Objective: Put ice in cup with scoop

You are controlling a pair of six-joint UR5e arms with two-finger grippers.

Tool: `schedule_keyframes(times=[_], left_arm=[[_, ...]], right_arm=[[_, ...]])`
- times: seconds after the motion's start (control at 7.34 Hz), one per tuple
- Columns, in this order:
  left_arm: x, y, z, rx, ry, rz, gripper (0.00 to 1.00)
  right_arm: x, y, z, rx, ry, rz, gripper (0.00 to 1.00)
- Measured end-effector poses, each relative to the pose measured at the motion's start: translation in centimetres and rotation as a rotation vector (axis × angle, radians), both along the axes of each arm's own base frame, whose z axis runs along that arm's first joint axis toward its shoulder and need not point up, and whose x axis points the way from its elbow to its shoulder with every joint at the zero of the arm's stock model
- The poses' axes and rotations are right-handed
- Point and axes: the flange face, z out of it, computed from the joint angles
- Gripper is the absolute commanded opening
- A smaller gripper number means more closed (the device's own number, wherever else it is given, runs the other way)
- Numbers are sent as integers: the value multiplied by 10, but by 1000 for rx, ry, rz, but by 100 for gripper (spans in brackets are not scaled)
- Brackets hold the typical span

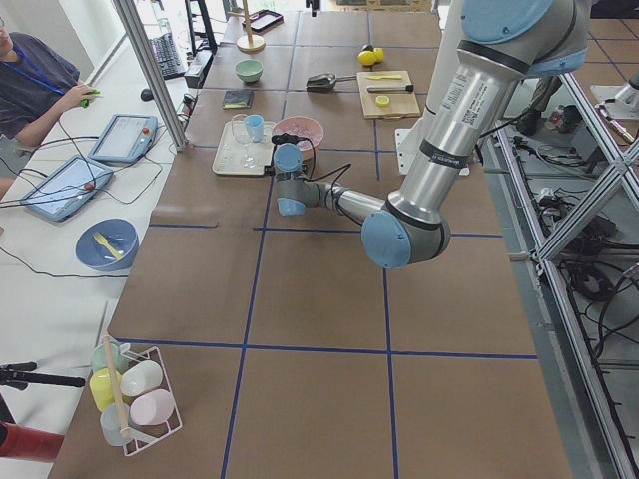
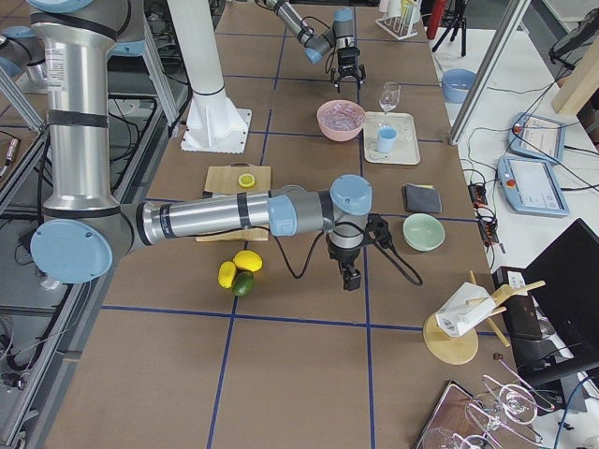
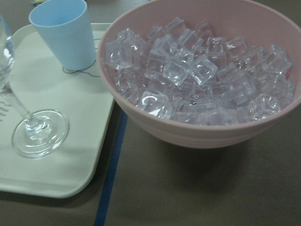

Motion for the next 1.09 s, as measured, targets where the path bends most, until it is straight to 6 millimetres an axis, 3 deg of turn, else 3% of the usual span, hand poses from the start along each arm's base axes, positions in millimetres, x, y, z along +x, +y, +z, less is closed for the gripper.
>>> schedule_keyframes(times=[0.14, 0.41, 0.68, 0.95, 1.09], left_arm=[[-25, -9, 15, -17, -16, -33, 100], [-94, -33, 48, -142, -97, -90, 100], [-193, -67, 44, -385, -204, -177, 100], [-300, -77, 52, -601, -266, -319, 100], [-342, -78, 67, -682, -281, -376, 100]], right_arm=[[22, 19, 27, -35, 2, 23, 100], [35, 41, 52, -88, 3, 55, 100], [37, 44, 53, -110, 1, 79, 100], [37, 44, 53, -115, 0, 85, 100], [37, 44, 53, -116, 0, 86, 100]])
